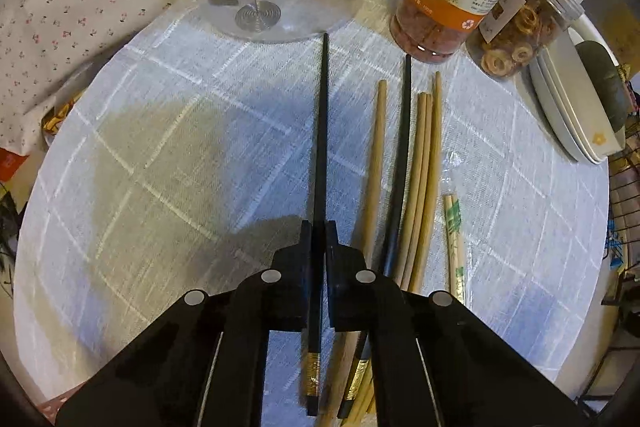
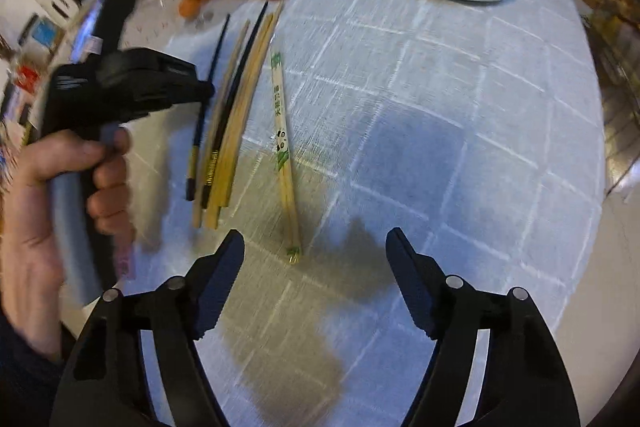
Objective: Organize utensils
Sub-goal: 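Grasp a black chopstick with the left tool while the right tool grasps the wrapped chopsticks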
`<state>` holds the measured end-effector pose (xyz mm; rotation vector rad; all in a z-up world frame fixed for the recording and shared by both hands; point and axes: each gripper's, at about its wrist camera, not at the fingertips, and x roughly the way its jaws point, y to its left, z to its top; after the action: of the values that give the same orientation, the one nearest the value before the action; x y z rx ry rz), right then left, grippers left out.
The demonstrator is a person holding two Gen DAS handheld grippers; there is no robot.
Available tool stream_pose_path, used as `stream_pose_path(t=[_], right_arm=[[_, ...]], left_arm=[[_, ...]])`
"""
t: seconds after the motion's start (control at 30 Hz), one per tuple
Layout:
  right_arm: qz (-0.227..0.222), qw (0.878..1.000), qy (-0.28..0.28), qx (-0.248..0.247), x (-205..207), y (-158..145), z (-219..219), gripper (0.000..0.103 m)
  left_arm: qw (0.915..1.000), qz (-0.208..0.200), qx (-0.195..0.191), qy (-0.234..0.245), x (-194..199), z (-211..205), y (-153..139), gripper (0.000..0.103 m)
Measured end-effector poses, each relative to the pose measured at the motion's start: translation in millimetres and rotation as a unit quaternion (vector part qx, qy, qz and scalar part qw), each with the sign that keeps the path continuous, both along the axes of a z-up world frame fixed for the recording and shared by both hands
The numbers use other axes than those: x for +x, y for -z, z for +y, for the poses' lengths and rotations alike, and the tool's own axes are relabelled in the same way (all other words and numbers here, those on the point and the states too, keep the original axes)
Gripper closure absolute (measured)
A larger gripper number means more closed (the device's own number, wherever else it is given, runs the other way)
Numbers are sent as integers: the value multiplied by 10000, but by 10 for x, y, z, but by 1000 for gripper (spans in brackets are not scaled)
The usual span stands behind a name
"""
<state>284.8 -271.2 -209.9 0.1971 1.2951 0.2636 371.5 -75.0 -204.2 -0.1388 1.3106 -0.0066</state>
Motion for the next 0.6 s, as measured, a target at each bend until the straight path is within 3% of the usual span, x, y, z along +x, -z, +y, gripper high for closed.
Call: stream_pose_path(t=[0.17, 0.47, 0.6], right_arm=[[-107, 9995, -204, -215, 297, 34, 183, 35], [76, 9988, -337, -356, 806, 177, 348, 54], [22, 9982, -440, -413, 906, 162, 469, 56]], left_arm=[[10000, -4, -24, -17, -76, 93, -13, 98], [9993, 266, 72, -238, -222, 157, -4, 98], [9992, 262, 126, -270, -199, 171, 5, 98]])
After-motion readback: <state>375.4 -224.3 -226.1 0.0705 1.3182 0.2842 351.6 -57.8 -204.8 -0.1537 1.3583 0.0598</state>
